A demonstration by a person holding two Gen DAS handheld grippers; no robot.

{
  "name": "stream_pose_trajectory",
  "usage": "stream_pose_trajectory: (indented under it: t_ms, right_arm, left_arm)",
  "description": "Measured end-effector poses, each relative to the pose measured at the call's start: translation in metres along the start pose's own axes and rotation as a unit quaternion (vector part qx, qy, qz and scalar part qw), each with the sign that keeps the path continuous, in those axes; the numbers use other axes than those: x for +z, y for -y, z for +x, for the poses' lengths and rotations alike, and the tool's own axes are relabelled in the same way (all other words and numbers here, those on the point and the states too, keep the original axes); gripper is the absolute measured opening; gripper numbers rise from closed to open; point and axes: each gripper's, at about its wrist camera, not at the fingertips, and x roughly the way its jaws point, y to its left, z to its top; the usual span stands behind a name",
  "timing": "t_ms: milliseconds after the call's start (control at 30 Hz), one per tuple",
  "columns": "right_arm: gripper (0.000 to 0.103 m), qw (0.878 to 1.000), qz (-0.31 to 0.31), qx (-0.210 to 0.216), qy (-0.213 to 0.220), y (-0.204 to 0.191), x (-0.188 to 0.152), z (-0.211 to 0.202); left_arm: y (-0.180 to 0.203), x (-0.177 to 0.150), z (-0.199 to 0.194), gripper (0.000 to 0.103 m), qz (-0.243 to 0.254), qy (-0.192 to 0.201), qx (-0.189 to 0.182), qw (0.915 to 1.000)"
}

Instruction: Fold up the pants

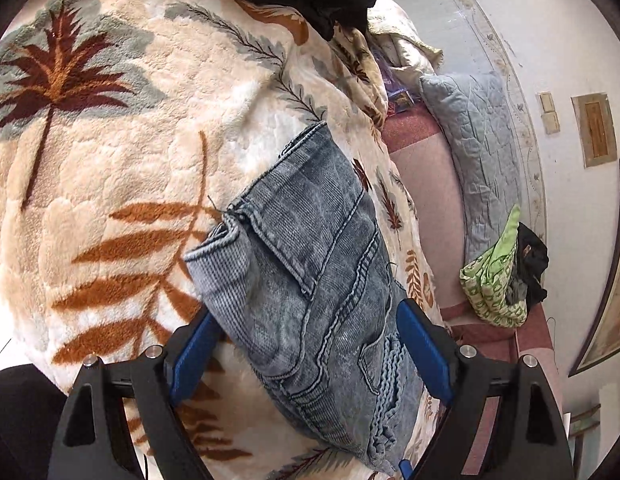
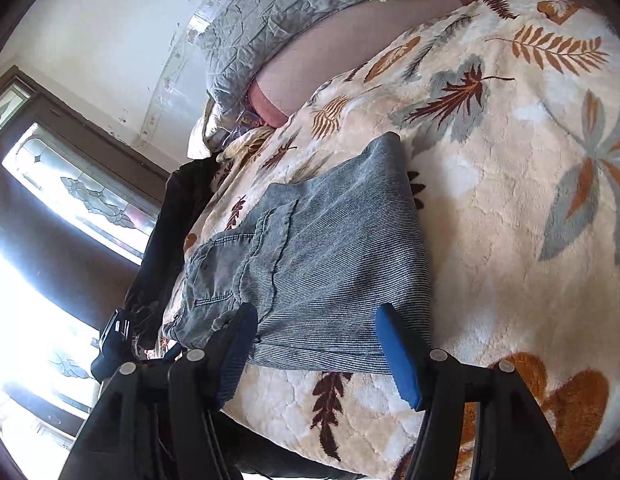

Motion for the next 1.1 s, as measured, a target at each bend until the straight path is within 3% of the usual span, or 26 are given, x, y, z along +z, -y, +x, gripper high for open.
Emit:
stream_pose_trajectory:
  t_ms: [67, 100, 133, 233, 333, 500, 600, 700, 800, 967, 1033, 1100]
  right_arm:
    - [0.065, 1.000, -0.006, -0.007, -0.002, -0.003, 0.000, 0.001]
    - [0.065, 1.000, -0.009, -0.013, -0.005, -0.005, 0.000, 0.001]
    - [0.065, 1.000, -0.012, -0.018, -0.012, -0.008, 0.001, 0.003]
    - [0.065, 0.999, -0.023, -0.006, -0.040, -0.032, 0.011, 0.011]
    - [0.065, 0.995, -0.057, 0.007, -0.086, -0.082, 0.033, 0.037]
    - [0.066, 0.974, -0.079, 0.051, -0.206, -0.177, 0.064, 0.144]
    - [0.066, 0.966, -0.038, 0.009, -0.254, -0.193, 0.072, 0.221]
    - [0.067, 0.947, 0.063, -0.053, -0.311, -0.162, 0.054, 0.281]
    - [0.078, 0.949, 0.056, -0.048, -0.305, -0.171, 0.056, 0.281]
    - [0.078, 0.960, 0.032, -0.049, -0.275, -0.184, 0.061, 0.246]
    - [0.078, 0.947, 0.030, -0.081, -0.308, -0.168, 0.048, 0.262]
    - [0.080, 0.952, 0.046, -0.064, -0.295, -0.159, 0.047, 0.264]
  left_arm:
    - [-0.002, 0.003, 0.006, 0.057, 0.004, -0.003, 0.022, 0.9997]
    - [-0.004, 0.004, 0.009, 0.039, 0.007, -0.006, 0.032, 0.9994]
    - [-0.007, 0.003, 0.010, 0.034, 0.010, -0.005, 0.037, 0.9993]
    - [-0.015, 0.003, 0.010, 0.028, 0.009, -0.002, 0.022, 0.9997]
    - [-0.016, 0.003, 0.009, 0.025, 0.014, 0.000, 0.016, 0.9998]
    - [-0.012, 0.002, 0.007, 0.022, 0.036, 0.002, 0.011, 0.9993]
    - [-0.012, 0.003, 0.007, 0.022, 0.042, 0.002, 0.005, 0.9991]
    - [-0.013, 0.005, 0.008, 0.022, 0.047, 0.001, 0.002, 0.9989]
    - [-0.010, 0.006, 0.009, 0.022, 0.054, 0.003, 0.002, 0.9985]
    - [-0.008, 0.004, 0.008, 0.022, 0.059, 0.008, 0.009, 0.9982]
    - [-0.005, 0.002, 0.008, 0.022, 0.068, 0.011, 0.013, 0.9976]
    - [0.000, 0.000, 0.008, 0.022, 0.081, 0.018, 0.027, 0.9962]
